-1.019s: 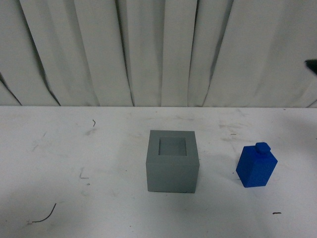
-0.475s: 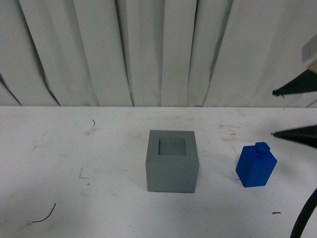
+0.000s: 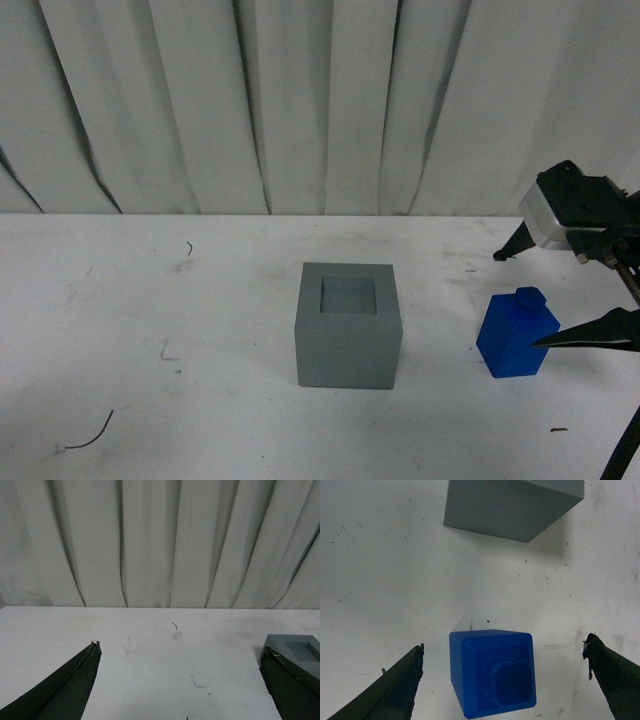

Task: Insert blue part into gray base

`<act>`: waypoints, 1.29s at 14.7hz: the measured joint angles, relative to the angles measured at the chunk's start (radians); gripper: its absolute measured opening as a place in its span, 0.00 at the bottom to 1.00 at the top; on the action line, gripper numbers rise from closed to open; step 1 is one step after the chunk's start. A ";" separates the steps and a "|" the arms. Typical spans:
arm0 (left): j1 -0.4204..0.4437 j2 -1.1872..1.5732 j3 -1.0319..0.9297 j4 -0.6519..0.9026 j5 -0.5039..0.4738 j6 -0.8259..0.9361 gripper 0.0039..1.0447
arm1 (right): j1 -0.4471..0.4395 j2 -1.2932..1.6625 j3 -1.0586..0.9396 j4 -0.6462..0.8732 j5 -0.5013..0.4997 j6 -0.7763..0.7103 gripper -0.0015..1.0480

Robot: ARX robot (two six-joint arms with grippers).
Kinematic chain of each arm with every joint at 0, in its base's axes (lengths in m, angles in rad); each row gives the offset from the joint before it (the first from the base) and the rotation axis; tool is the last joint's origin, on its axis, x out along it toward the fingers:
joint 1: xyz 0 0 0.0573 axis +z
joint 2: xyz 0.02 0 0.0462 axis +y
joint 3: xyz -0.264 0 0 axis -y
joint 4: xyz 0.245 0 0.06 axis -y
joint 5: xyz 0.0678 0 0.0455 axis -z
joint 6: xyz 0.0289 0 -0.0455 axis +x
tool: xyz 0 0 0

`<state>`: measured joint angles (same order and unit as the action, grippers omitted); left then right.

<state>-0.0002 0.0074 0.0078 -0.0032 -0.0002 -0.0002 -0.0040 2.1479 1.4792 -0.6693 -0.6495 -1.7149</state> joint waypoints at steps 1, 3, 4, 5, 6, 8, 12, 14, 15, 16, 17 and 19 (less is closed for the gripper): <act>0.000 0.000 0.000 0.000 0.000 0.000 0.94 | 0.012 0.065 0.088 -0.106 0.065 -0.011 0.94; 0.000 0.000 0.000 0.000 0.000 0.000 0.94 | 0.032 0.143 0.213 -0.217 0.193 -0.015 0.94; 0.000 0.000 0.000 0.000 0.000 0.000 0.94 | 0.045 0.153 0.216 -0.201 0.198 -0.015 0.94; 0.000 0.000 0.000 0.000 0.000 0.000 0.94 | 0.054 0.161 0.217 -0.204 0.204 -0.015 0.94; 0.000 0.000 0.000 0.000 0.000 0.000 0.94 | 0.059 0.164 0.217 -0.202 0.212 -0.015 0.94; 0.000 0.000 0.000 0.000 0.000 0.000 0.94 | 0.064 0.164 0.217 -0.190 0.223 -0.015 0.79; 0.000 0.000 0.000 0.000 0.000 0.000 0.94 | 0.055 0.159 0.217 -0.188 0.252 -0.014 0.46; 0.000 0.000 0.000 0.000 0.000 0.000 0.94 | 0.053 0.142 0.207 -0.189 0.244 -0.015 0.45; 0.000 0.000 0.000 0.000 0.000 0.000 0.94 | 0.050 0.123 0.203 -0.211 0.226 -0.014 0.45; 0.000 0.000 0.000 0.000 0.000 0.000 0.94 | 0.050 0.092 0.201 -0.233 0.212 -0.014 0.45; 0.000 0.000 0.000 0.000 0.000 0.000 0.94 | 0.050 0.056 0.201 -0.267 0.190 -0.007 0.45; 0.000 0.000 0.000 0.000 0.000 0.000 0.94 | 0.072 -0.005 0.227 -0.330 0.167 0.012 0.45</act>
<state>-0.0002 0.0074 0.0078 -0.0029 -0.0002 0.0002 0.0677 2.1433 1.7065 -0.9993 -0.4828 -1.7031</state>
